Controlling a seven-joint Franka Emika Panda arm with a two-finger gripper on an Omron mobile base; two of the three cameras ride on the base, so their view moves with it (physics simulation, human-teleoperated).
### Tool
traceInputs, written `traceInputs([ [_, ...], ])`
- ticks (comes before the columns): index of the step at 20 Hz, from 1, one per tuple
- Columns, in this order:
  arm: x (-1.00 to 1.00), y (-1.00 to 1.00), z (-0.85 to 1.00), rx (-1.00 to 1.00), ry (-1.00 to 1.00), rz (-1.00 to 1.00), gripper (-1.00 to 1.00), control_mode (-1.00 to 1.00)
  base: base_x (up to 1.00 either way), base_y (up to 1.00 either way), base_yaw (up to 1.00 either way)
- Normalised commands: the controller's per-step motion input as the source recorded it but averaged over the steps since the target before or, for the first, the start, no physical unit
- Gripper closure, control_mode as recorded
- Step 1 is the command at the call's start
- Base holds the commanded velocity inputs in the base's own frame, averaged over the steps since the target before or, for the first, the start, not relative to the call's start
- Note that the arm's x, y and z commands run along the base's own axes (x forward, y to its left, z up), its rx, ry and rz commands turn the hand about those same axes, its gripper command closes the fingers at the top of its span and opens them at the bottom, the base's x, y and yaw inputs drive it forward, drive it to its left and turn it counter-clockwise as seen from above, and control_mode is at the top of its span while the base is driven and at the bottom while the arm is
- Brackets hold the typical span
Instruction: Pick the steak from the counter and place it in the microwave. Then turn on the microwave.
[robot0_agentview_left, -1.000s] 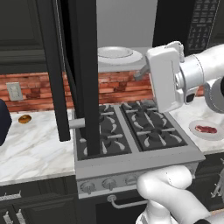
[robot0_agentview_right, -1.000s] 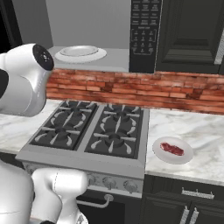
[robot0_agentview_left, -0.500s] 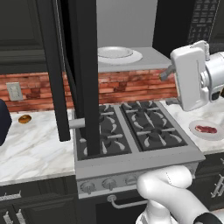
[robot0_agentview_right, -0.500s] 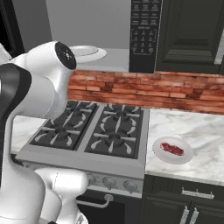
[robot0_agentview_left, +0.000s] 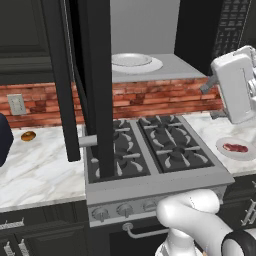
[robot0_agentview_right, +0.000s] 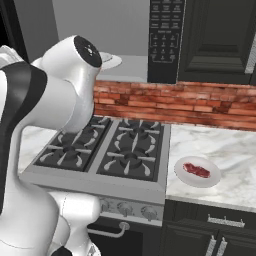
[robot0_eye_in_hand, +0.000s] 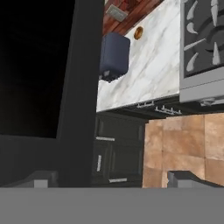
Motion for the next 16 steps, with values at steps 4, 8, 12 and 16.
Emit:
traceInputs([
  [4,-0.02,-0.35,-0.06,-0.18,0.00,-0.07,-1.00,-1.00,0.00,0.00,0.00],
  [8,-0.02,-0.37,-0.09,-0.18,0.00,-0.07,-1.00,-1.00,0.00,0.00,0.00],
  [12,-0.04,-0.35,-0.11,-0.20,0.00,-0.06,-1.00,-1.00,0.00,0.00,0.00],
  [16,-0.02,-0.30,-0.13,-0.19,0.00,-0.09,-1.00,-1.00,0.00,0.00,0.00],
])
